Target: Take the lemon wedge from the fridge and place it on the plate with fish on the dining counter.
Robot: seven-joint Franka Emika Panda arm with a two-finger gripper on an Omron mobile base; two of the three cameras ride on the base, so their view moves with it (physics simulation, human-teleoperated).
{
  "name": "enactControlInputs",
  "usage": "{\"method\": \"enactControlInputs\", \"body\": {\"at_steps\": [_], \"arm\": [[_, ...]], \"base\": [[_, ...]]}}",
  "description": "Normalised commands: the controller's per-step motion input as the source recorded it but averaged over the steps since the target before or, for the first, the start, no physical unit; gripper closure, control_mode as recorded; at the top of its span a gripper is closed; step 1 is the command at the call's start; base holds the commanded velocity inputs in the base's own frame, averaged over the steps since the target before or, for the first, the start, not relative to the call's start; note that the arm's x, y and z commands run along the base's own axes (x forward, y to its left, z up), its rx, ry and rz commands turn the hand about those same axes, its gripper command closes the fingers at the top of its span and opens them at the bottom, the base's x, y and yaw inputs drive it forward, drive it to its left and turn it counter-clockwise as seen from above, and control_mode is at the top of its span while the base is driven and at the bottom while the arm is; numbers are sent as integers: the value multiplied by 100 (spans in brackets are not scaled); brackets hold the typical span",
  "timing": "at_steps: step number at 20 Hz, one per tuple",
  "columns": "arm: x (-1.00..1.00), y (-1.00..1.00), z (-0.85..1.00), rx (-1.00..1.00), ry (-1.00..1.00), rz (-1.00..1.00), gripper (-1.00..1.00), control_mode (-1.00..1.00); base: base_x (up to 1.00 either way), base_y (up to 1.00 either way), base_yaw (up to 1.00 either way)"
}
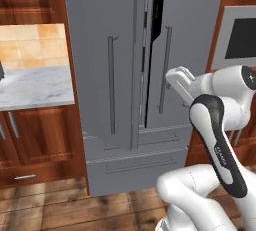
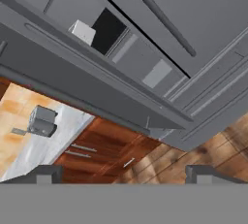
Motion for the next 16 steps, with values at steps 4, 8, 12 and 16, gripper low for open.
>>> {"method": "enactControlInputs", "body": {"at_steps": [4,8,12,16], "arm": [[9,-1,2,6,3,2,-100,-100],[68,-25,41,22,21,3,-100,-100],[57,-42,31,22,21,11,-100,-100],[60,-15,0,3,9,5,-100,-100]], "base": [[0,0,0],[0,0,0],[0,0,0],[0,0,0]]}}
